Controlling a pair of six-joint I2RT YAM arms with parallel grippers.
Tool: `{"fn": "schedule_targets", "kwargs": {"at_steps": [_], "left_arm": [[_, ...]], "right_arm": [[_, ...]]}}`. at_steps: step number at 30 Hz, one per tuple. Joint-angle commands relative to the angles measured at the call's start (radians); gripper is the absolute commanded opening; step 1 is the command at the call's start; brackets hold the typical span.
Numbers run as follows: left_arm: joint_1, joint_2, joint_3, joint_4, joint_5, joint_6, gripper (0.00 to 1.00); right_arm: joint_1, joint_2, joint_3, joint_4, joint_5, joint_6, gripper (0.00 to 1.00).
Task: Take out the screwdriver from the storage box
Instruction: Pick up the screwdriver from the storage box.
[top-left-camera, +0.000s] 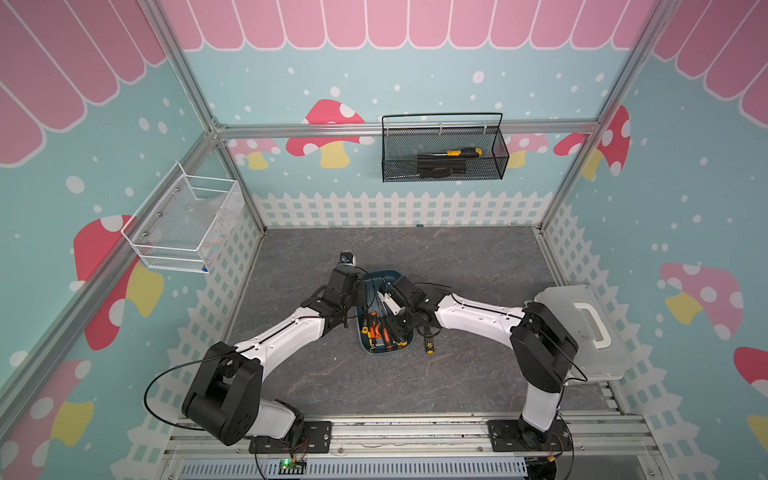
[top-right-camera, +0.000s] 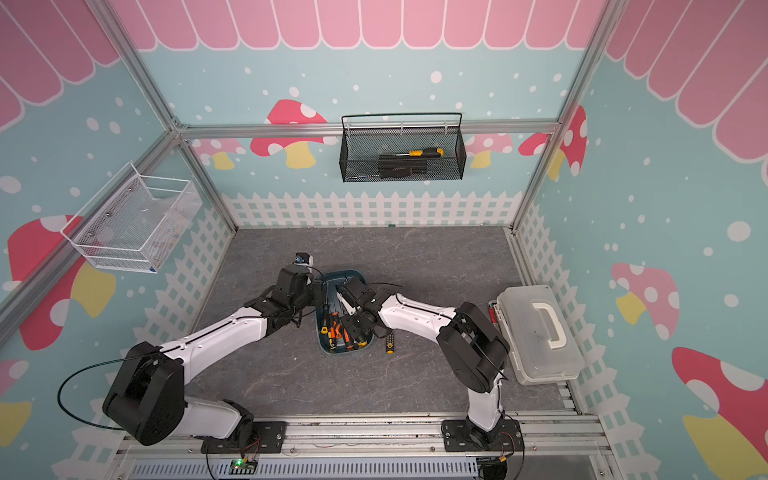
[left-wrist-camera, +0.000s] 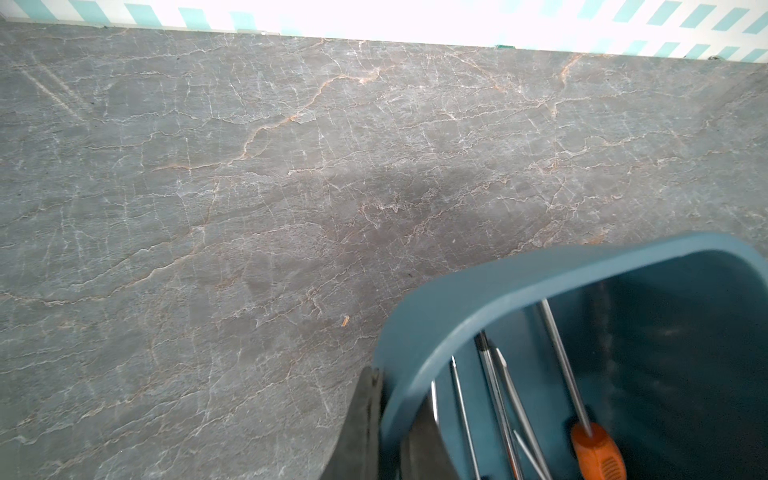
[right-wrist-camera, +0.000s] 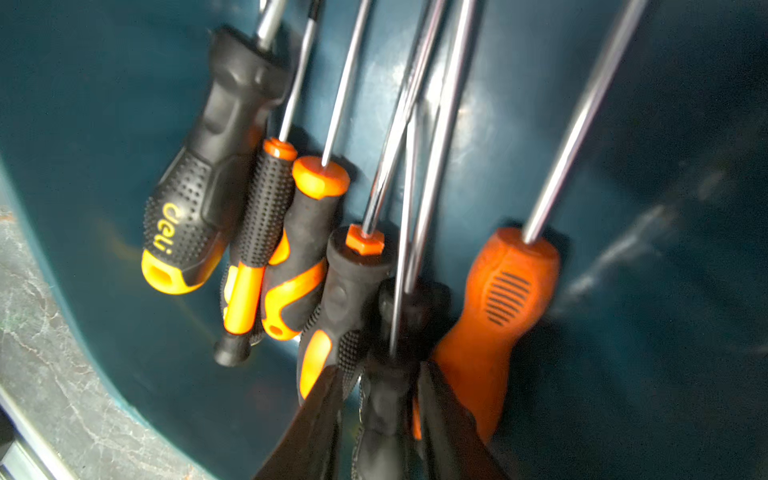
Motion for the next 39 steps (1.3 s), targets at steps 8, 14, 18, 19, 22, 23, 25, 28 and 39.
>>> {"fn": "schedule_targets", "kwargs": {"at_steps": [8,14,18,19,22,23,25,28,39], "left_arm": [[0.004,-0.034,0.003,0.053,0.000,-0.019,0.00],[0.007,-0.035,0.003,0.052,0.001,-0.022,0.00],[0.010,-0.033,0.001,0.052,-0.001,-0.027,0.00],[0.011,-0.034,-0.003,0.052,0.000,-0.027,0.00],[0.013,-0.036,-0.006,0.051,-0.001,-0.028,0.00],[0.015,-0.034,-0.006,0.052,0.000,-0.028,0.00],[0.016,-0.035,-0.005,0.049,-0.001,-0.028,0.00],[0.018,-0.035,-0.002,0.046,-0.001,-0.025,0.00],[0.021,-0.029,-0.003,0.056,-0.004,-0.002,0.00]], "right_arm": [[-0.002,0.107,0.085,-0.136,0.056,-0.039,0.31],[-0.001,0.112,0.098,-0.165,0.075,-0.049,0.22],[-0.002,0.113,0.102,-0.176,0.071,-0.057,0.20],[-0.002,0.115,0.104,-0.182,0.070,-0.060,0.19],[-0.002,0.113,0.110,-0.193,0.077,-0.070,0.13],[-0.002,0.109,0.108,-0.191,0.076,-0.071,0.11],[-0.002,0.094,0.102,-0.175,0.072,-0.069,0.03],[-0.002,0.049,0.076,-0.118,0.041,-0.062,0.00],[-0.002,-0.132,-0.012,-0.007,-0.054,-0.002,0.00]]}}
